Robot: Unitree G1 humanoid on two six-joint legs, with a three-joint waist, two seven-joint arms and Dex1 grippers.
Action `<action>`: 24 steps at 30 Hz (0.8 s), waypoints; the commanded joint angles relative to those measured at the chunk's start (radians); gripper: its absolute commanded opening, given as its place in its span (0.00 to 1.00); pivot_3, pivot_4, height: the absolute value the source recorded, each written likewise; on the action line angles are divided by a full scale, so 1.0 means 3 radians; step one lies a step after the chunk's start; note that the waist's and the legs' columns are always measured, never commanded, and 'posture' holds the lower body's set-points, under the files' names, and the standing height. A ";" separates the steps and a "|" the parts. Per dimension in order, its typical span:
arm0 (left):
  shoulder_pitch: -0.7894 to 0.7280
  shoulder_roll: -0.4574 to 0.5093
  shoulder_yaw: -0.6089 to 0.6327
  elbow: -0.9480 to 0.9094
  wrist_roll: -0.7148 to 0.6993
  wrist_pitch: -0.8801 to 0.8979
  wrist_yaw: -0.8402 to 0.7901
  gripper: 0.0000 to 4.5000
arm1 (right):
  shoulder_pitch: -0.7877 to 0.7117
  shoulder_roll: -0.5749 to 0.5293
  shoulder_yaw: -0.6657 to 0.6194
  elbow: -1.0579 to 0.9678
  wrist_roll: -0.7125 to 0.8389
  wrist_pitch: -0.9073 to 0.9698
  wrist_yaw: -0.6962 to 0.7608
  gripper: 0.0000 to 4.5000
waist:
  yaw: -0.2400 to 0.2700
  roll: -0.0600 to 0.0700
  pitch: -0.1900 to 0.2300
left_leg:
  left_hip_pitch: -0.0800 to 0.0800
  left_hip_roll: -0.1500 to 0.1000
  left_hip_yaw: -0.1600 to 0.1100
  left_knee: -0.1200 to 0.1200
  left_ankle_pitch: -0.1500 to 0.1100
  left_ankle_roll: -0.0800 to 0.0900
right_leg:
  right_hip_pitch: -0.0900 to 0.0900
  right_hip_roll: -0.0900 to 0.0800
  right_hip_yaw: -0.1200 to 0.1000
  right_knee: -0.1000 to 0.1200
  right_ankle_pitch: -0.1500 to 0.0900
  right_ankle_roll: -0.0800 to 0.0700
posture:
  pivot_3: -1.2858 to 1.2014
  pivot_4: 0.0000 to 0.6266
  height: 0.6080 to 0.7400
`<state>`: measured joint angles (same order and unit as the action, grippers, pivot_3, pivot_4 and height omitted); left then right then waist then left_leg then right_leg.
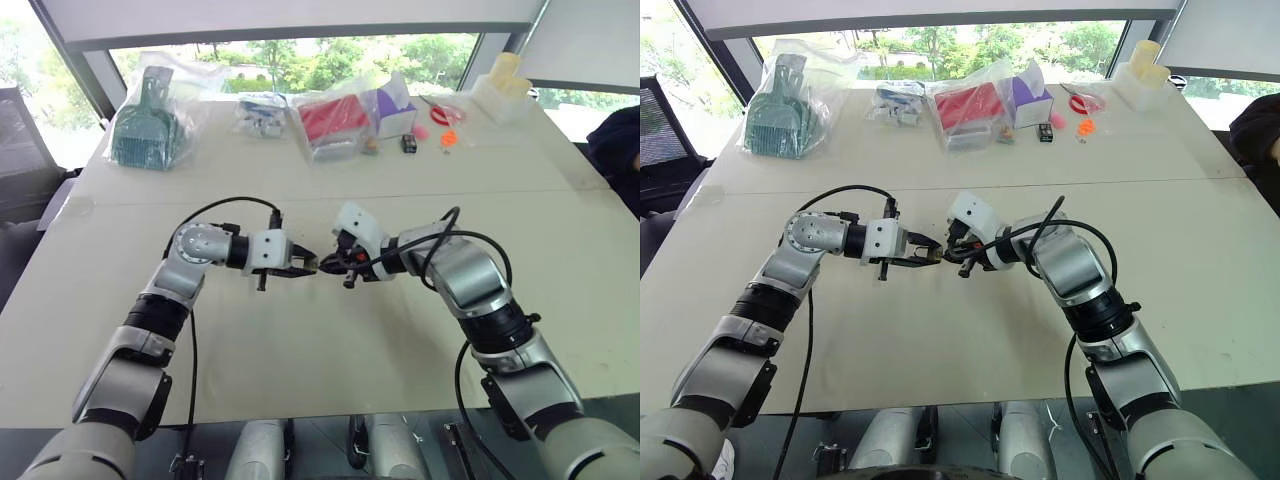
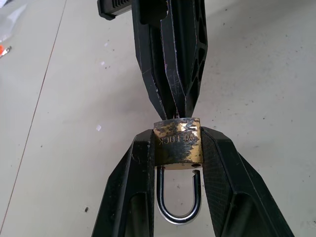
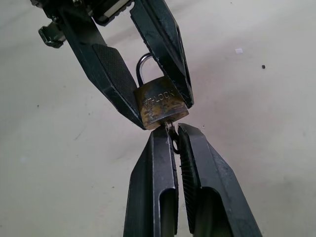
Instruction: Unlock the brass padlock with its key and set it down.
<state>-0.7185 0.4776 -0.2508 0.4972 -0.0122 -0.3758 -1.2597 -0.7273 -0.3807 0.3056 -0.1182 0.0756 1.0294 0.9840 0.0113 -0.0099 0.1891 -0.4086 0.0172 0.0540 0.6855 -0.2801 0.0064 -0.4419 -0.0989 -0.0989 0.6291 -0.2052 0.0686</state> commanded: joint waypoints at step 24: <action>-0.0213 -0.0022 0.0507 -0.0261 -0.0811 0.1572 0.0155 0.17 | 0.0261 -0.0695 0.0557 0.0632 -0.1716 -0.4421 -0.1479 0.88 | -0.0045 -0.0003 0.0002 | 0.0000 -0.0002 0.0002 -0.0001 0.0000 -0.0001 | 0.0000 0.0001 0.0001 -0.0001 -0.0002 0.0004 | 0.52 0.24 1.00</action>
<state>-0.7590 0.4667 -0.1231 0.4590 -0.2305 0.0798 -1.2027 -0.6308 -0.6018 0.5078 0.0836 -0.4317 -0.2732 0.5623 -0.0021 -0.0109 0.1896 -0.4085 0.0168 0.0545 0.6853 -0.2799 0.0062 -0.4418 -0.0988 -0.0987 0.6288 -0.2057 0.0697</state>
